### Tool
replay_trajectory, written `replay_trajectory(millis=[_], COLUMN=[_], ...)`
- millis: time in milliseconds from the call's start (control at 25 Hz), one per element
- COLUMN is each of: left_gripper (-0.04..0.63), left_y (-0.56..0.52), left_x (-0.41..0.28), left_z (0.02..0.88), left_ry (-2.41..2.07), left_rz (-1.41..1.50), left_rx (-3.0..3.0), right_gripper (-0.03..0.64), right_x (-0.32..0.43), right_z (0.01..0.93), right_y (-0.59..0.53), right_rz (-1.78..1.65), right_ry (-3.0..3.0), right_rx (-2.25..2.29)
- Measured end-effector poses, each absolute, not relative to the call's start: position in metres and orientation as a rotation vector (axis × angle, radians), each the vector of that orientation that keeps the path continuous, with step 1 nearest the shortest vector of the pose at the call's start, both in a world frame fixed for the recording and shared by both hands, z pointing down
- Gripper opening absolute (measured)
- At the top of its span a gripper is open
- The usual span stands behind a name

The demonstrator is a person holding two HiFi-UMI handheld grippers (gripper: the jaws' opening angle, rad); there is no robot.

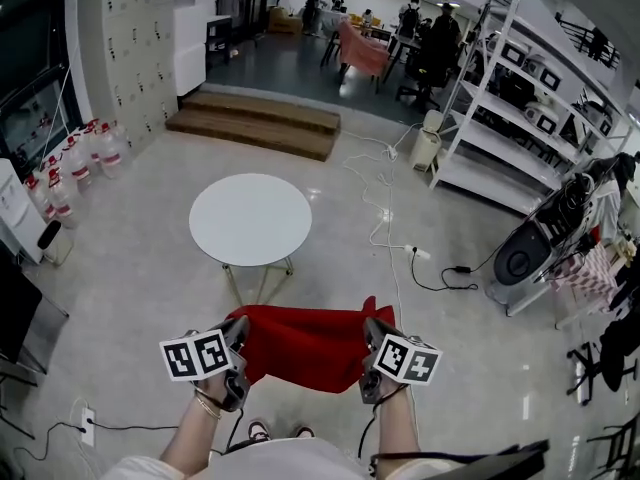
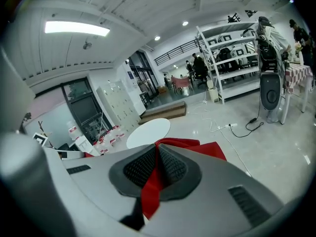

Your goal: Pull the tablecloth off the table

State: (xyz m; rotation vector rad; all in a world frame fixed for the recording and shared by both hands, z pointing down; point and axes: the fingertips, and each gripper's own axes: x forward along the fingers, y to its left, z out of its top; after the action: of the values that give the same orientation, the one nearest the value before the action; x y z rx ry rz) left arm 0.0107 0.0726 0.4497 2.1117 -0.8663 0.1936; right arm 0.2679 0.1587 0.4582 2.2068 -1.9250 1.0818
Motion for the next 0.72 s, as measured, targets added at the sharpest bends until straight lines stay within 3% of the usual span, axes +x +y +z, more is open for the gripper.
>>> replay_trajectory(millis=[720], left_gripper=[0.026], left_y=[0.0833], left_x=[0.0013], left_z=[0.4489], left_ry=[-0.927], left_rz=[0.164], left_rx=[2.084], right_gripper=[0.038], right_x=[0.2626], right_z=[0.458], right_y=[0.1555], right_rz=[1.082], right_ry=[-2.003], right_rx=[2.138])
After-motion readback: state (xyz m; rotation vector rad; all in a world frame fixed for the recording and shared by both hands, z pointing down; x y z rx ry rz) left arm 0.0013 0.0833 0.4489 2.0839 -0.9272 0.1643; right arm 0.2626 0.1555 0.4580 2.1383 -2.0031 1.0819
